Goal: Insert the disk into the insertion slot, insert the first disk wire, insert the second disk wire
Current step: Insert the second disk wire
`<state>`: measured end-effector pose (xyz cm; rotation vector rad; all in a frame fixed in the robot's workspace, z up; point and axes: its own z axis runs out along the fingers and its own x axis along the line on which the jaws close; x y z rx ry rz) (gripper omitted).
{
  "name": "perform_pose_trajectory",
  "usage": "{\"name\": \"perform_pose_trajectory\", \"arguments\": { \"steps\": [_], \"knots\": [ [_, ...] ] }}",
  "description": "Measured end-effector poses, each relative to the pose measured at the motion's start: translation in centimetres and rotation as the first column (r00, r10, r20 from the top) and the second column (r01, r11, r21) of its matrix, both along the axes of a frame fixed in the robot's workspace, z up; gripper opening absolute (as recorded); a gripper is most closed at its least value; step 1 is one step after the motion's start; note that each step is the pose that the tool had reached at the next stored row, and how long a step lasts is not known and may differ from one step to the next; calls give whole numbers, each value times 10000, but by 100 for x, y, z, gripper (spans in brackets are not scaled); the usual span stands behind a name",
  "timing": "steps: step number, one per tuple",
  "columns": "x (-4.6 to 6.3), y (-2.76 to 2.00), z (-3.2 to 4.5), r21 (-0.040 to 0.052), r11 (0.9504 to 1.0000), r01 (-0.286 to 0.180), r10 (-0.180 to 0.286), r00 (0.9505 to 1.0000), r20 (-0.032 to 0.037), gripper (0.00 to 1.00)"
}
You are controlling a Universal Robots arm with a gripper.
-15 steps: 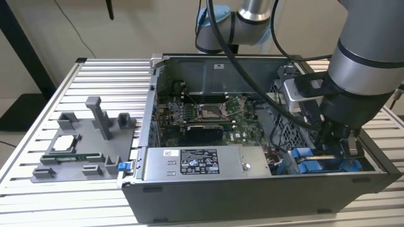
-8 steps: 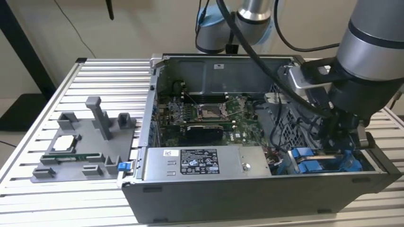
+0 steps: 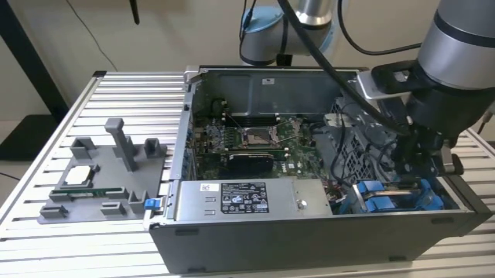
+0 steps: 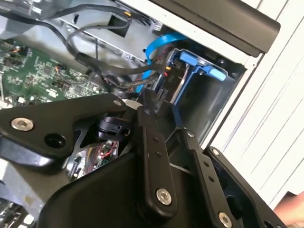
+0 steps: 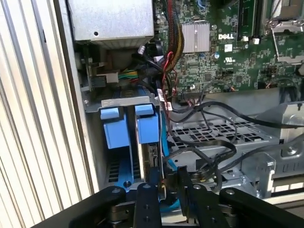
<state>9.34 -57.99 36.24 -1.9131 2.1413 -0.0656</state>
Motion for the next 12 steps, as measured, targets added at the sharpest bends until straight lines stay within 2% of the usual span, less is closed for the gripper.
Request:
{"name": "perform_pose_trajectory", "arguments": {
  "steps": [3, 4, 5, 6, 7, 12],
  "knots": [
    [-10, 0, 0, 507, 9987, -2, 1, 10000, 11, 100],
    [-13, 0, -1, 738, 9973, 0, -1, 10000, 13, 100],
    [-14, -1, 0, 844, 9964, 0, -2, 10000, 13, 0],
    [-15, -1, 0, 909, 9959, 2, -3, 10000, 13, 0],
    [-14, -2, 0, 934, 9956, 1, -2, 10000, 13, 0],
    [-14, -23, 0, 941, 9956, 0, -1, 10000, 12, 0]
  ]
}}
